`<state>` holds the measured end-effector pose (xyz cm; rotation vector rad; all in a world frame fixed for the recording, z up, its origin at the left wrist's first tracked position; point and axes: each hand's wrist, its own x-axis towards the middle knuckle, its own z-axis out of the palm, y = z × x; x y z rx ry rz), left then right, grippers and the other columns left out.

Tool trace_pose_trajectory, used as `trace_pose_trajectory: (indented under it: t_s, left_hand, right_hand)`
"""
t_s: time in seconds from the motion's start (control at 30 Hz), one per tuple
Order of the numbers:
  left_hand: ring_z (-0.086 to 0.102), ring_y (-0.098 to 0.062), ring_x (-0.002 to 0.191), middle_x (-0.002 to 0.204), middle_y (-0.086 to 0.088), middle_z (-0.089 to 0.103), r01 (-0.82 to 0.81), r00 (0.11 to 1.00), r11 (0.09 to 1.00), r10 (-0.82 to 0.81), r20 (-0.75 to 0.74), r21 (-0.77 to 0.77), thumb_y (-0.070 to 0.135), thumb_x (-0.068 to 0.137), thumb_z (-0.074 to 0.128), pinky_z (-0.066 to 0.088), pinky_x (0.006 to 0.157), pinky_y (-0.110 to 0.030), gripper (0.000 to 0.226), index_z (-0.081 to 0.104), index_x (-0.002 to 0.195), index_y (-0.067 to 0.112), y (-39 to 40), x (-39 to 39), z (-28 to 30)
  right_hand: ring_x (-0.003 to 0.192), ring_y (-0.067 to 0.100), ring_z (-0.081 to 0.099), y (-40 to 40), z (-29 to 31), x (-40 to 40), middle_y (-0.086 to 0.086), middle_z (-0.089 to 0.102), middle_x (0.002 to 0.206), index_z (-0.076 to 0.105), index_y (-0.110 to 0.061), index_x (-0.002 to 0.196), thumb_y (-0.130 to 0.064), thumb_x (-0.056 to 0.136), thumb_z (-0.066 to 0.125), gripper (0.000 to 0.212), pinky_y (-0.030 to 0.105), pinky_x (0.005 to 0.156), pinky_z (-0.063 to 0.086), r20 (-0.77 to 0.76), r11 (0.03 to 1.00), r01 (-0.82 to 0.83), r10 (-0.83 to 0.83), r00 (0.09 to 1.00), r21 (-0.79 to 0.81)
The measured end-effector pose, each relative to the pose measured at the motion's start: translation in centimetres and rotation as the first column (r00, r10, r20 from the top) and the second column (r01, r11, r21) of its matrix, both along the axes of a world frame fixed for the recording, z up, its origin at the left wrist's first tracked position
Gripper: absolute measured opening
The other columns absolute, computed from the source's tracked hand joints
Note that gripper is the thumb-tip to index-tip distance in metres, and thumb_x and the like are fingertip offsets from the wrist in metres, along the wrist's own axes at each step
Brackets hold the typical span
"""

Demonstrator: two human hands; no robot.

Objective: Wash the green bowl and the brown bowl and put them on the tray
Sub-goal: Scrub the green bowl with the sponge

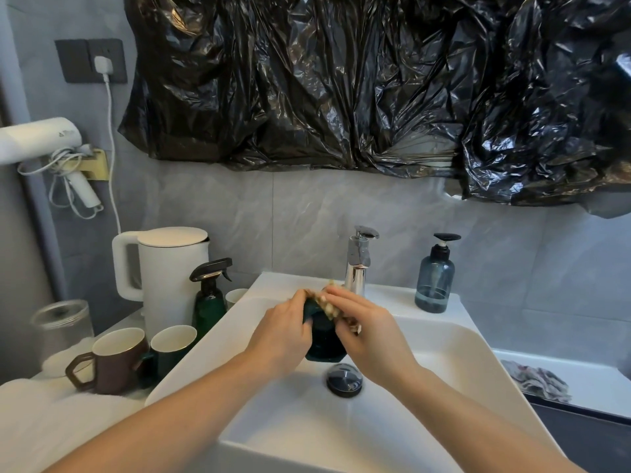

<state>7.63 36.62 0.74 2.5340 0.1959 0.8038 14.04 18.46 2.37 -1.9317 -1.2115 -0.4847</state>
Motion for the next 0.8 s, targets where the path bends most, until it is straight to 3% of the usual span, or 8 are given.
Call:
trace_pose_trajectory:
  t_s: [0.17, 0.3, 0.4, 0.5, 0.57, 0.6, 0.67, 0.8]
  left_hand:
    - [0.066, -0.028, 0.096, 0.109, -0.003, 0.072, -0.082, 0.995, 0.996, 0.084, 0.056, -0.039, 0.022, 0.104, 0.051, 0.059, 0.085, -0.048, 0.012, 0.049, 0.115, 0.026, -0.02, 0.16, 0.03]
    - [0.066, -0.03, 0.091, 0.103, -0.002, 0.071, -0.053, 0.997, 0.995, 0.057, 0.049, -0.079, 0.021, 0.103, 0.048, 0.058, 0.082, -0.051, 0.009, 0.049, 0.112, 0.025, -0.22, 0.48, -0.28]
    - [0.064, -0.029, 0.09, 0.1, -0.001, 0.07, -0.058, 0.995, 0.993, 0.066, 0.072, -0.102, 0.021, 0.103, 0.047, 0.057, 0.081, -0.053, 0.009, 0.05, 0.109, 0.026, -0.29, 0.58, -0.2]
    - [0.063, -0.027, 0.092, 0.099, 0.001, 0.067, -0.083, 0.992, 0.982, 0.098, 0.085, -0.168, 0.018, 0.103, 0.048, 0.058, 0.083, -0.051, 0.009, 0.052, 0.109, 0.024, -0.35, 0.54, 0.03]
    - [0.064, -0.025, 0.095, 0.101, 0.003, 0.067, -0.08, 0.993, 0.975, 0.096, 0.067, -0.206, 0.019, 0.104, 0.048, 0.06, 0.084, -0.05, 0.01, 0.051, 0.111, 0.026, -0.06, 0.67, -0.1]
    - [0.065, -0.024, 0.096, 0.103, 0.003, 0.067, -0.067, 0.996, 0.974, 0.079, 0.049, -0.218, 0.02, 0.105, 0.047, 0.061, 0.084, -0.05, 0.011, 0.051, 0.111, 0.028, 0.06, 0.67, -0.23]
    - [0.066, -0.023, 0.101, 0.109, 0.0, 0.067, -0.01, 1.0, 0.96, 0.012, 0.008, -0.281, 0.019, 0.108, 0.045, 0.064, 0.082, -0.049, 0.012, 0.051, 0.113, 0.028, 0.03, 0.61, -0.4]
    - [0.066, -0.025, 0.112, 0.128, -0.003, 0.063, 0.112, 0.989, 0.879, -0.142, -0.031, -0.463, 0.019, 0.111, 0.048, 0.068, 0.072, -0.041, 0.015, 0.053, 0.123, 0.027, -0.65, 0.67, -0.49]
  right_hand:
    - [0.112, 0.001, 0.062, -0.54, -0.06, 0.44, -0.022, 0.066, 0.128, 0.059, -0.038, 0.141, -0.018, 0.097, 0.059, 0.048, 0.02, 0.093, 0.052, -0.129, 0.999, 0.023, -0.018, 0.991, 0.042]
    - [0.143, -0.005, 0.038, -0.31, 0.05, 0.0, -0.024, 0.045, 0.154, 0.048, -0.036, 0.152, -0.012, 0.1, 0.057, 0.058, 0.02, 0.116, 0.038, -0.082, 1.0, 0.009, -0.007, 0.997, 0.021]
    - [0.146, -0.007, 0.033, -0.37, 0.03, 0.23, -0.024, 0.042, 0.157, 0.043, -0.04, 0.154, -0.013, 0.102, 0.055, 0.06, 0.023, 0.116, 0.039, -0.065, 1.0, 0.0, 0.001, 0.998, 0.012]
    - [0.114, -0.002, 0.063, -0.69, 0.07, 0.34, -0.022, 0.068, 0.126, 0.049, -0.058, 0.137, -0.025, 0.104, 0.055, 0.048, 0.026, 0.096, 0.054, -0.233, 0.999, -0.006, 0.017, 0.972, 0.048]
    - [0.087, 0.009, 0.07, -0.69, 0.04, 0.31, -0.014, 0.074, 0.099, 0.052, -0.066, 0.12, -0.03, 0.104, 0.055, 0.039, 0.036, 0.079, 0.06, -0.329, 0.998, -0.009, 0.028, 0.944, 0.057]
    - [0.085, 0.011, 0.07, -0.64, 0.0, 0.28, -0.012, 0.074, 0.097, 0.054, -0.066, 0.115, -0.031, 0.104, 0.055, 0.037, 0.039, 0.078, 0.06, -0.342, 0.998, -0.016, 0.039, 0.939, 0.068]
    - [0.096, 0.01, 0.069, -0.58, -0.08, 0.23, -0.014, 0.072, 0.105, 0.054, -0.066, 0.115, -0.029, 0.104, 0.055, 0.039, 0.036, 0.082, 0.061, -0.336, 0.995, -0.034, 0.063, 0.94, 0.09]
    - [0.118, 0.008, 0.062, -0.72, 0.09, 0.47, -0.02, 0.059, 0.131, 0.022, -0.043, 0.158, -0.027, 0.105, 0.054, 0.064, 0.009, 0.085, 0.051, -0.399, 1.0, 0.004, 0.007, 0.917, 0.026]
